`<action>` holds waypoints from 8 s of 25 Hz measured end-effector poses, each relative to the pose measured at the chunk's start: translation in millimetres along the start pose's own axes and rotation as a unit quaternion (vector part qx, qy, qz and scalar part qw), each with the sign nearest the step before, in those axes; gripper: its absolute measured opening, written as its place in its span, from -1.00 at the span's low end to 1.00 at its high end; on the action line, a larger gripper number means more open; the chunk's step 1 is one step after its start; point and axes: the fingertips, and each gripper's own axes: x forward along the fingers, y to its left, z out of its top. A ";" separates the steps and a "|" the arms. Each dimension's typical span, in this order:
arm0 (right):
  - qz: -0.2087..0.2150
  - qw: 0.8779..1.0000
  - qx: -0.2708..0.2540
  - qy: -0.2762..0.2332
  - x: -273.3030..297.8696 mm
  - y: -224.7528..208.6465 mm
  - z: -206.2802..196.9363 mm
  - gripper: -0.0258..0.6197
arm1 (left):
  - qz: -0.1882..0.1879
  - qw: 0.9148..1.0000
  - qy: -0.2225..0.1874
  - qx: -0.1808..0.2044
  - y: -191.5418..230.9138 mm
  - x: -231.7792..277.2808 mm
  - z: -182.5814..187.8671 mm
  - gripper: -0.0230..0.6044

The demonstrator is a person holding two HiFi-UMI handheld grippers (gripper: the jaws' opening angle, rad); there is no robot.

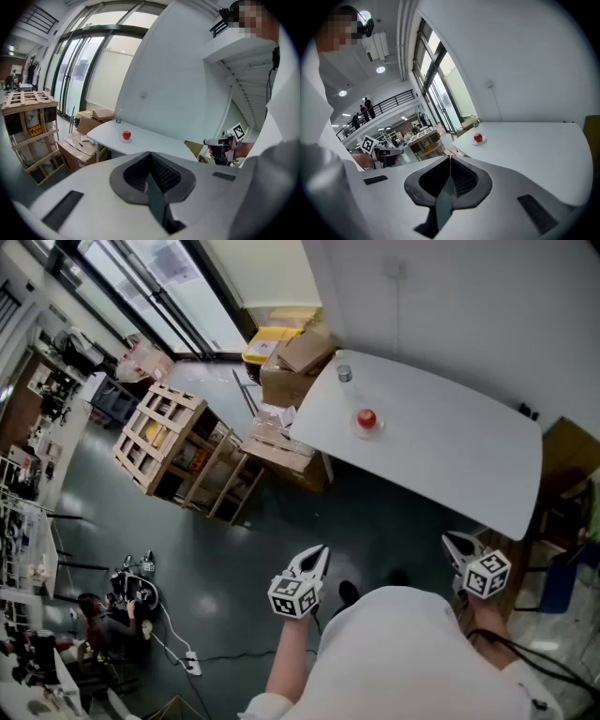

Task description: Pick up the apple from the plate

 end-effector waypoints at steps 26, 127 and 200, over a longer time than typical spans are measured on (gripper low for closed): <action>0.041 0.999 -0.009 0.030 -13.3 -25.4 -14.4 -0.80 | 0.037 0.999 0.002 -0.018 -32.8 14.9 -20.9 -0.92; -0.051 0.991 0.113 0.058 233.7 -146.4 109.4 -0.80 | -0.118 0.984 0.115 0.069 118.7 334.7 132.5 -0.92; -0.225 0.947 0.228 0.039 237.5 -178.5 112.3 -0.80 | -0.153 0.938 0.297 0.091 181.0 498.7 79.8 0.15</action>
